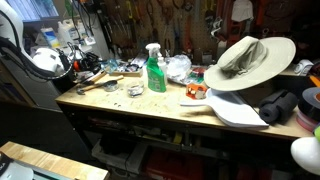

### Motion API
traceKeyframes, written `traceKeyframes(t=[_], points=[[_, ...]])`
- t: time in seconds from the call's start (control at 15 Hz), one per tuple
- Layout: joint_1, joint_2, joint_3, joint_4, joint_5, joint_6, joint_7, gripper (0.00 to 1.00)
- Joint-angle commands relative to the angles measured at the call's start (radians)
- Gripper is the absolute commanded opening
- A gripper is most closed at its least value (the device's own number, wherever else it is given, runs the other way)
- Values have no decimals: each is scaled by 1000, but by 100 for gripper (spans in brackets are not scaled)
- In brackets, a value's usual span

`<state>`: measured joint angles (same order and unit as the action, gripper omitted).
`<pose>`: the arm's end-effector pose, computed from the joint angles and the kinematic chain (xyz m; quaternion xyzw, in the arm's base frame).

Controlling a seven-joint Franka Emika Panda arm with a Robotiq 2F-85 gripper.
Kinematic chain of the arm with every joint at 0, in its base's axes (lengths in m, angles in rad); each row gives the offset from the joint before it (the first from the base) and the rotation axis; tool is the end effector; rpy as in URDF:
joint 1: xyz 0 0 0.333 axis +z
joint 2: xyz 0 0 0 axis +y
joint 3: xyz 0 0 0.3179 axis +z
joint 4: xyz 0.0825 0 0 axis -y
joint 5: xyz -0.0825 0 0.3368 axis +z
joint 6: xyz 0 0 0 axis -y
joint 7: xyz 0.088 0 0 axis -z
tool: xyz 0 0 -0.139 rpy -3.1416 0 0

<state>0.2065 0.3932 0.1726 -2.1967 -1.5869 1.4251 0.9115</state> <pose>0.5030 0.0347 0.2885 0.6694 0.1371 0.0735 0.7265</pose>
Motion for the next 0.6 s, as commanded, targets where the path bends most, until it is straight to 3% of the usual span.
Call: traceKeyframes(t=[0.0,0.07,0.27,0.53], points=[[-42,-52,23,-37,-12,137,-48,4],[-36,-27,15,-9,17,95,-41,5],[-58,-60,5,-6,57,124,-42,3],[-102,-167,-3,-37,113,220,-59,4]])
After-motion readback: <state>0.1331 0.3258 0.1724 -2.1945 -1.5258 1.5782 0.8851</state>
